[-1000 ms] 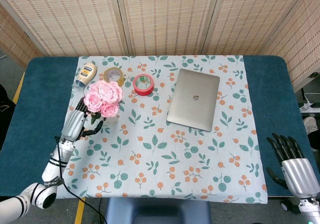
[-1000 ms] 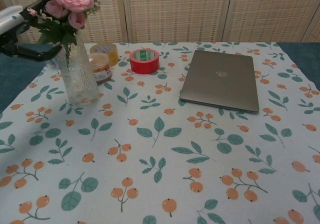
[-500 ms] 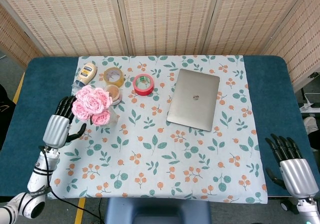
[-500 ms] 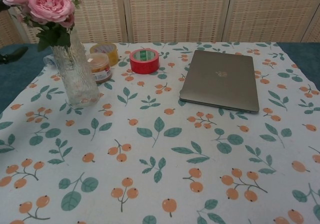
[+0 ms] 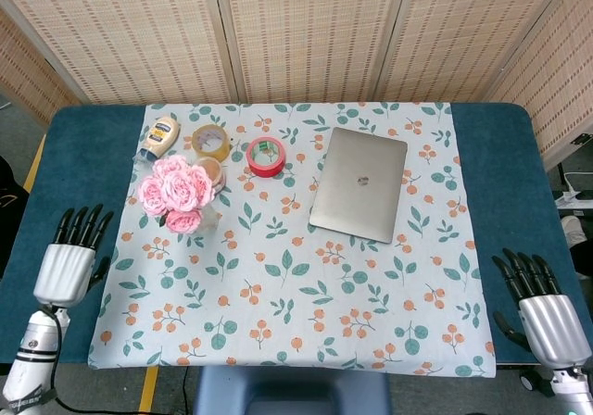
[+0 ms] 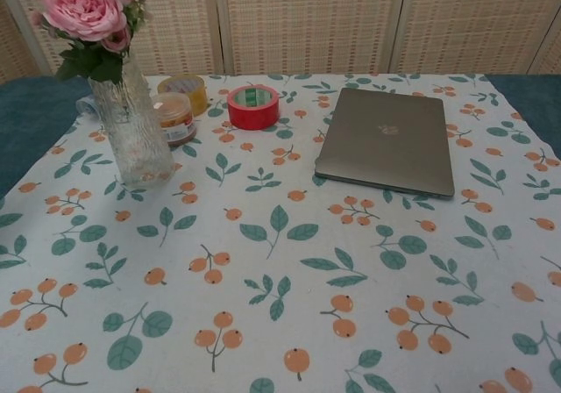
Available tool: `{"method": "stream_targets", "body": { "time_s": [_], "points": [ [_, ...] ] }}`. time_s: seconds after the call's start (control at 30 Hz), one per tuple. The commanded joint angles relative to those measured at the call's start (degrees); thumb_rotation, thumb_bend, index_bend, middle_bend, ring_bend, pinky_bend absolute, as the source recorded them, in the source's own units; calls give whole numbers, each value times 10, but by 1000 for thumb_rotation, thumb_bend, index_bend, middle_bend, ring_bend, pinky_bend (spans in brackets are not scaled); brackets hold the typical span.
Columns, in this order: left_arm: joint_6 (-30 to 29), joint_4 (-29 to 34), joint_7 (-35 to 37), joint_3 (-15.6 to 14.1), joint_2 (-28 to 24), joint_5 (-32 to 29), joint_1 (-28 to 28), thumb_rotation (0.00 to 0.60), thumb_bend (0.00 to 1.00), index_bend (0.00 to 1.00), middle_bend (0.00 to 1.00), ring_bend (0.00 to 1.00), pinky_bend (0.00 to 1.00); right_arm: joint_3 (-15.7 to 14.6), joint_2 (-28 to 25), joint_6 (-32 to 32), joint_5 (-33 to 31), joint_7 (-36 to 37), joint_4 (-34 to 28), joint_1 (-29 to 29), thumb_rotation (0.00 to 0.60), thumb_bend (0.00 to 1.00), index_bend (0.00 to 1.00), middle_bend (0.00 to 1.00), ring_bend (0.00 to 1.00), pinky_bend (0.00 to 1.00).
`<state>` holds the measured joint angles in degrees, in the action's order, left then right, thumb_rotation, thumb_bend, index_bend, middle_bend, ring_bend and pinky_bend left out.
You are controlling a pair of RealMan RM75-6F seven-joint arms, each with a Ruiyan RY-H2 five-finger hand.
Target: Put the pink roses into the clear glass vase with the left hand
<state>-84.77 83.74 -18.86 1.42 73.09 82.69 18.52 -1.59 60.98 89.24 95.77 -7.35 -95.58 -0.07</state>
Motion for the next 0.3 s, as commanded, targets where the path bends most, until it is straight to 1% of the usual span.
{"method": "stream_targets", "body": {
  "time_s": [0.03,0.07,0.1,0.3],
  "points": [
    [-63,27,104,-51,-26,41,-78,600,405,0,0,0,58,-1,0,7,4,0,1,-3,600,236,0,0,0,0],
    [-65,22,112,-55,-23,45,-83,600,404,0,0,0,58,-1,1,8,5,-1,1,-3,600,236,0,0,0,0],
    [-52,25,129,-63,-31,50,-82,600,405,0,0,0,58,0,3,9,5,-7,2,-4,600,236,0,0,0,0],
    [-34,27,166,-59,-45,59,-81,600,405,0,0,0,58,2,12,12,9,-20,5,-4,600,236,0,0,0,0]
  ]
}}
